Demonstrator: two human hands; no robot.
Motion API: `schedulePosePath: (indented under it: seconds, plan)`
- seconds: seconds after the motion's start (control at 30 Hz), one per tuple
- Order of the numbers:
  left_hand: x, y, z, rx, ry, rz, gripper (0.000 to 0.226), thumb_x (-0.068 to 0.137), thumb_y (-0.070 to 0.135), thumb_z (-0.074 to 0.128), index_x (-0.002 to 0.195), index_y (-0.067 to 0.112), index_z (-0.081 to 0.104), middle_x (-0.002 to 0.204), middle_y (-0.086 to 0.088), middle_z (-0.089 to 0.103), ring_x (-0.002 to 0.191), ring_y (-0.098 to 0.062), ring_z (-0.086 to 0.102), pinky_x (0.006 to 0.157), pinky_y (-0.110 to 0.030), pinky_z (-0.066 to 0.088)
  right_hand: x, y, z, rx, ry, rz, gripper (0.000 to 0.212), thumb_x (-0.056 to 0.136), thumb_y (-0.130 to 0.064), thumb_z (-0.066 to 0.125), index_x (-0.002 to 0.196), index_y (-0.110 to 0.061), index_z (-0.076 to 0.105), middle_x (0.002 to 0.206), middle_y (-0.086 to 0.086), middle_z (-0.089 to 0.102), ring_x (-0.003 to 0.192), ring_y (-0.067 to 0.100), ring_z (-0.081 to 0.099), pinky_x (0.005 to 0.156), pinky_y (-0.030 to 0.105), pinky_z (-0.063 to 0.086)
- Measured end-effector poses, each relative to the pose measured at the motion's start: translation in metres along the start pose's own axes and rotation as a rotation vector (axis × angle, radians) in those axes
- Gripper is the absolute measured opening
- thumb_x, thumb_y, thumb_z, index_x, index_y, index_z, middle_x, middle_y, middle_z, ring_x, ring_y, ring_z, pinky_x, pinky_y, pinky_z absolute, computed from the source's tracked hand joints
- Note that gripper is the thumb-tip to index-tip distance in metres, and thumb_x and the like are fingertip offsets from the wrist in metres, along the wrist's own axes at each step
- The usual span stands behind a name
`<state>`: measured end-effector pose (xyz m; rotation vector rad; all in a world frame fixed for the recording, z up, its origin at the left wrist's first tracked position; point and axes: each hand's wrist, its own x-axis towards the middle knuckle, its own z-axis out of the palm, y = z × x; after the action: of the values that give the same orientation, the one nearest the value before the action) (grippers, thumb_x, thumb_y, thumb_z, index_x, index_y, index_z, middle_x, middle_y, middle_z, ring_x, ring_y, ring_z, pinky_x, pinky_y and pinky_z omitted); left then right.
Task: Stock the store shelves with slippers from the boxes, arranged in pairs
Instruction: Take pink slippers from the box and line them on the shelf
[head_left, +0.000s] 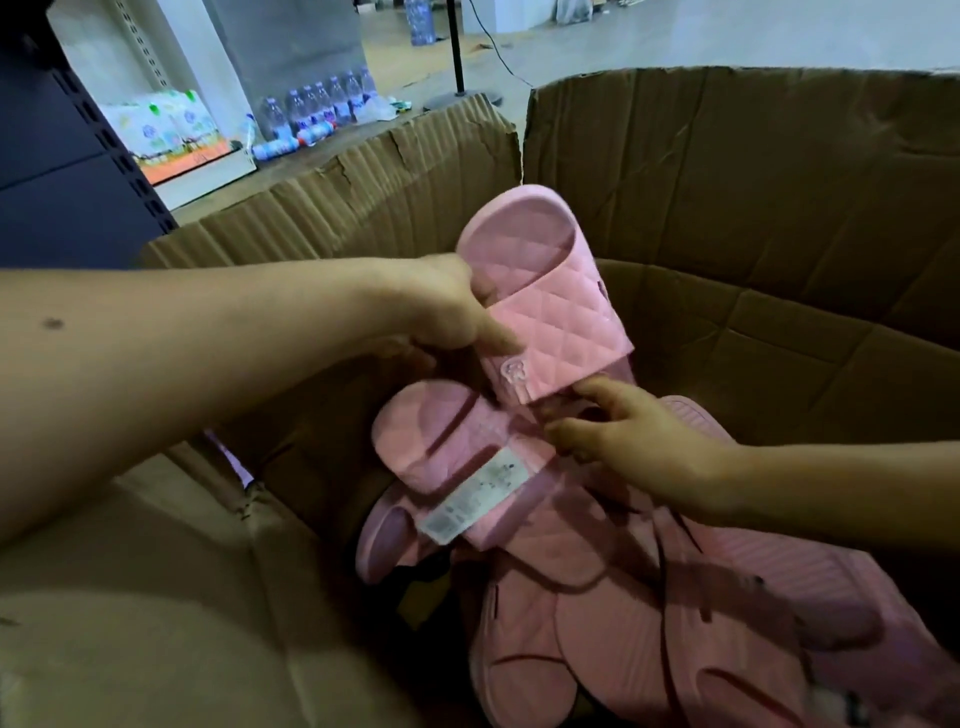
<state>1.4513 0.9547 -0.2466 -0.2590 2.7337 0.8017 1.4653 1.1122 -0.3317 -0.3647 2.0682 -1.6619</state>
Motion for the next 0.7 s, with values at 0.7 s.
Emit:
schedulePosePath:
  seconds: [0.7]
  plan:
    - [0.002, -0.004, 0.001, -0.514, 0.404, 0.237, 0.024, 0.084, 0.016, 0.067, 0.066, 0.019, 0.051, 0.063, 0.0, 0.049, 0.065, -0.019, 0.057, 0.08, -0.045, 0.057, 0.039, 0.069, -0.001, -0.023, 0.071, 0.386, 0.067, 0.06, -0.025, 0.086, 0.117, -0.019, 0.052, 0.107, 0.0, 0.062, 0.089, 0.015, 0.061, 0.065, 0.028, 0.052]
